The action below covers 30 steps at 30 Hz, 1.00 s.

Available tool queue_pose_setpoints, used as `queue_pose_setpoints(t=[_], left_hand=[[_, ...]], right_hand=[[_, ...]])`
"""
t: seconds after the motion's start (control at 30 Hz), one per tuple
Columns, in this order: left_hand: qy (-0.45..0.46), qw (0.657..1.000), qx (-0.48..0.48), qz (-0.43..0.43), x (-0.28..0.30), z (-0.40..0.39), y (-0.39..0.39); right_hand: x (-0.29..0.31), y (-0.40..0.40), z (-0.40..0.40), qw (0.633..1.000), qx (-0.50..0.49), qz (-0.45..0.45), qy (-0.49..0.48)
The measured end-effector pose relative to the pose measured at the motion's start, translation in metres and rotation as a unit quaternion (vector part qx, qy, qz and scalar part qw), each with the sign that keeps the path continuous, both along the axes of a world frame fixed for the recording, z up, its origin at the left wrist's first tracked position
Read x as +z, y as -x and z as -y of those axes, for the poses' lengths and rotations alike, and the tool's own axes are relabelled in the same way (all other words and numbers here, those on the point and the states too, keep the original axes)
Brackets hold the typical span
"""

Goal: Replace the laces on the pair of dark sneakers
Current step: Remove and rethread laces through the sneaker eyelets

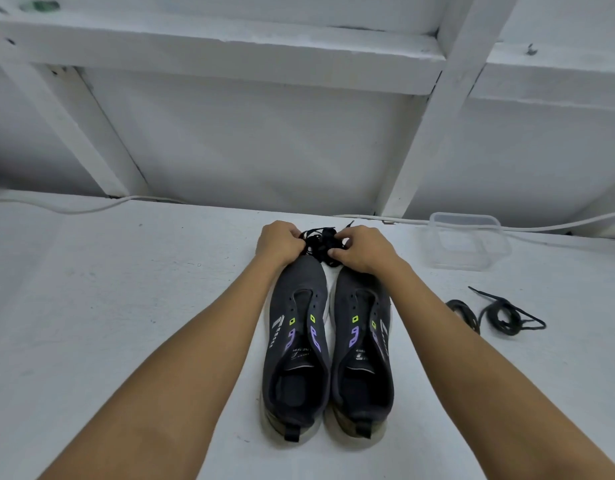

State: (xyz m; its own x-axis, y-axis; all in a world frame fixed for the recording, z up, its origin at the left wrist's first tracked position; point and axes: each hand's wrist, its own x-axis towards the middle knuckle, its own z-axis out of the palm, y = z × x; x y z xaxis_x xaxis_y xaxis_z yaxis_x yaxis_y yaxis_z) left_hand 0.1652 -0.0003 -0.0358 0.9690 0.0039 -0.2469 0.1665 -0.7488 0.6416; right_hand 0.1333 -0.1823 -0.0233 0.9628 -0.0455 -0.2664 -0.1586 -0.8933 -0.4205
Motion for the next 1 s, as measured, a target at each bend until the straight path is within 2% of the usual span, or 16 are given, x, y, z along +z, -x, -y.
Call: queue_pose_setpoints(t=[0.17,0.37,0.5,0.57,0.63,0.73,0.8,1.0], left_hand=[[0.089,0.995,0.004,0.04,0.021,-0.022,0.0],[0.156,0.984,-0.007,0.083,0.063,-0.051,0.009],[0.14,0.983,-0.024,0.116,0.082,-0.062,0.017],[0.126,0.982,-0.033,0.133,0.089,-0.063,0.021],[0.122,0.981,-0.05,0.141,0.095,-0.06,0.025],[0.118,0.976,-0.083,0.16,0.1,-0.054,0.033],[0.121,0.973,-0.093,0.174,0.103,-0.051,0.037],[0.174,0.962,-0.088,0.189,0.104,-0.052,0.046]], right_hand=[[0.004,0.004,0.005,1.0,-0.002,0.003,-0.017],[0.006,0.009,0.005,0.999,-0.02,-0.003,-0.026],[0.015,0.012,-0.002,0.992,-0.039,0.107,-0.047],[0.027,0.012,-0.01,0.976,-0.037,0.183,-0.114],[0.045,0.011,-0.021,0.959,-0.02,0.212,-0.189],[0.072,0.01,-0.033,0.949,0.02,0.147,-0.279],[0.084,0.011,-0.037,0.955,0.05,0.105,-0.274],[0.089,0.02,-0.034,0.961,0.068,0.089,-0.254]])
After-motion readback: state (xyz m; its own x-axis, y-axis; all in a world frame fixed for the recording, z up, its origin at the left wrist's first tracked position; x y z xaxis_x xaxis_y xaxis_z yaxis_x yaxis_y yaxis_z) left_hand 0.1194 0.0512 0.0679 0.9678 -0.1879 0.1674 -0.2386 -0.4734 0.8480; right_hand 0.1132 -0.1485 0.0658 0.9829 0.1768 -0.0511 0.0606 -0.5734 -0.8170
